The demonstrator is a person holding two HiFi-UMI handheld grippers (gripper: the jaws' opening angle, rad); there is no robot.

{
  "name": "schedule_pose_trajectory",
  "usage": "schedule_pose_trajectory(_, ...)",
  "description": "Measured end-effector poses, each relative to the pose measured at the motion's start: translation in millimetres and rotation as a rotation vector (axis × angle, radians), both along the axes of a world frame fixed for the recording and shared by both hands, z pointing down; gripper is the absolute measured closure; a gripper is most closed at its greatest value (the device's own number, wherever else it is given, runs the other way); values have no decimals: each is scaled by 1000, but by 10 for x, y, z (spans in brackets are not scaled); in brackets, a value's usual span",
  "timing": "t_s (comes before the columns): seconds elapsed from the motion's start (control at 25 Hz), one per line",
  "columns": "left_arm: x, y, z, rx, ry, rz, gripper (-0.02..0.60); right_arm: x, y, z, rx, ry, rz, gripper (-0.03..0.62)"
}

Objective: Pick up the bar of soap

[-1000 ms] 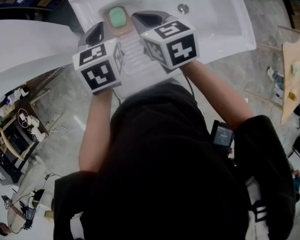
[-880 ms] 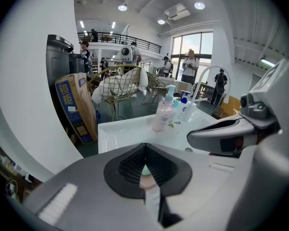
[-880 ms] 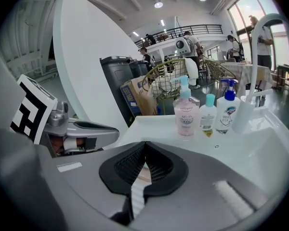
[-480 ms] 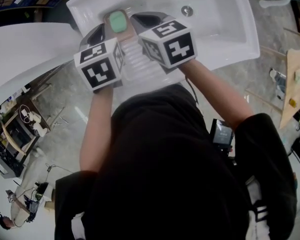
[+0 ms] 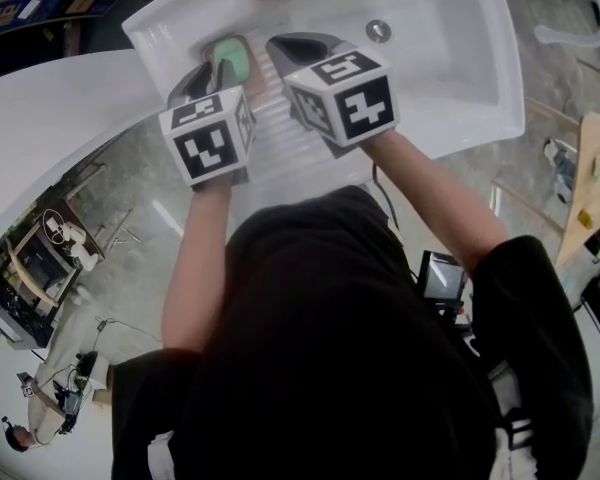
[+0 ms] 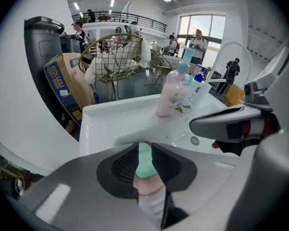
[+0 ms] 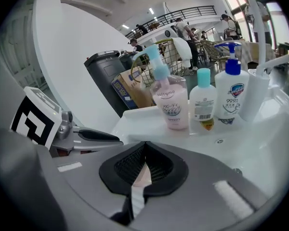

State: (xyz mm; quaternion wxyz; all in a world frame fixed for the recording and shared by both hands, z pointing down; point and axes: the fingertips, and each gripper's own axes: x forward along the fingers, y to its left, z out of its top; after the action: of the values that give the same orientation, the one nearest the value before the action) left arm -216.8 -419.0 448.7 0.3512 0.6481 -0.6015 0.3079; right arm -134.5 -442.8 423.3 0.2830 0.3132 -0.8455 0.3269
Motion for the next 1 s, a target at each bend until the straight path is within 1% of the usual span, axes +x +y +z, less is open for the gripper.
schedule_pose_trajectory(0.12,74,-47,165,-55,-5,2,450,98,-112,87,-18,1,4,582)
schedule_pose_trajectory(0.24,122,-74,357,-112,10,-6,433,169,-188,186,-37,7,1,582)
schedule_pose_trajectory(0.4,191,-106,671,-220,56,-59,383,252,-292,306,-63,4,5,582)
schedule_pose_trajectory(0.48,198,-95,755,-255,59,-78,364,268,-293,329,-73,0,5,582)
schedule_pose_trajectory(0.6,218,-79,832,-285,52,-91,331,287,-281,362,-85,-5,-1,582)
schedule_pose_trajectory(0.72,174,-79,898,-301,-5,-91,324,297,-295,387,-94,-9,-1,582)
schedule_pose_trajectory(0.76,168,-72,922,-311,-13,-92,324,300,-302,393,-95,-10,-2,582)
schedule_pose_trajectory(0.88,209,-55,977,-337,2,-99,321,324,-322,421,-100,-7,-6,582)
schedule_pose_trajectory(1.0,272,-138,948,-310,-32,-33,321,330,-330,429,-106,-11,-10,582)
